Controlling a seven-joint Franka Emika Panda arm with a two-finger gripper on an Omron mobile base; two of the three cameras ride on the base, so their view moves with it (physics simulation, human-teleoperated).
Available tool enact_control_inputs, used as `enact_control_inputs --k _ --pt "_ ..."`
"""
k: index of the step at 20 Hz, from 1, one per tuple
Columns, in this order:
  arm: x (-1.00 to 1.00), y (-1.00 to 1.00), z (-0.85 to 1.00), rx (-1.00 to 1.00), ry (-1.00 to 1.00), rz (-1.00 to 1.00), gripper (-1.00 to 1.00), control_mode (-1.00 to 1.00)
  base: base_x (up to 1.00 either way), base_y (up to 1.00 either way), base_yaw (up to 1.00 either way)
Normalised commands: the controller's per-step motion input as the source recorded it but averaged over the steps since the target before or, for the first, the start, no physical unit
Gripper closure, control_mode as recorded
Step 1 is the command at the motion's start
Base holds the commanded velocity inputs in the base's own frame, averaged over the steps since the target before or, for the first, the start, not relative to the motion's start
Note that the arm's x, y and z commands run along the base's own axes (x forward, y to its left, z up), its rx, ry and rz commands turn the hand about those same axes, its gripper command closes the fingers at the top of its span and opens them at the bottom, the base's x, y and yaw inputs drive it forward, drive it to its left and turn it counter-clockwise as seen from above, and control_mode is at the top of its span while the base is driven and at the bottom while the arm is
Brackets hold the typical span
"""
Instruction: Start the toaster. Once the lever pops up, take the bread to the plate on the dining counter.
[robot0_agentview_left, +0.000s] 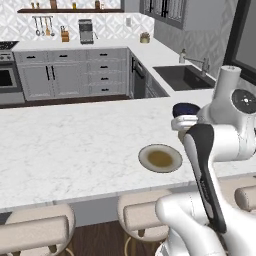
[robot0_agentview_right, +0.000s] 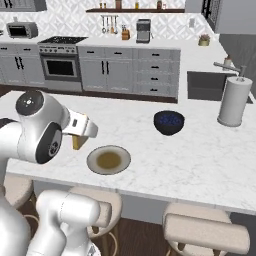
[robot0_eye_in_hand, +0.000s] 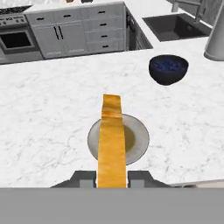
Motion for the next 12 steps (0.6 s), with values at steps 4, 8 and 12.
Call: enact_control_inputs --k 4,8,12 --pt "0.65 0.0 -0.49 0.2 0.16 0.0 1.0 -1.0 0.0 0.0 0.0" --pt "0.64 -0.02 -0.47 0.2 0.17 0.01 1.0 -1.0 0.0 0.0 0.0" --pt "0.68 -0.27 -0.51 0.19 0.12 0.11 1.0 -1.0 0.0 0.0 0.0"
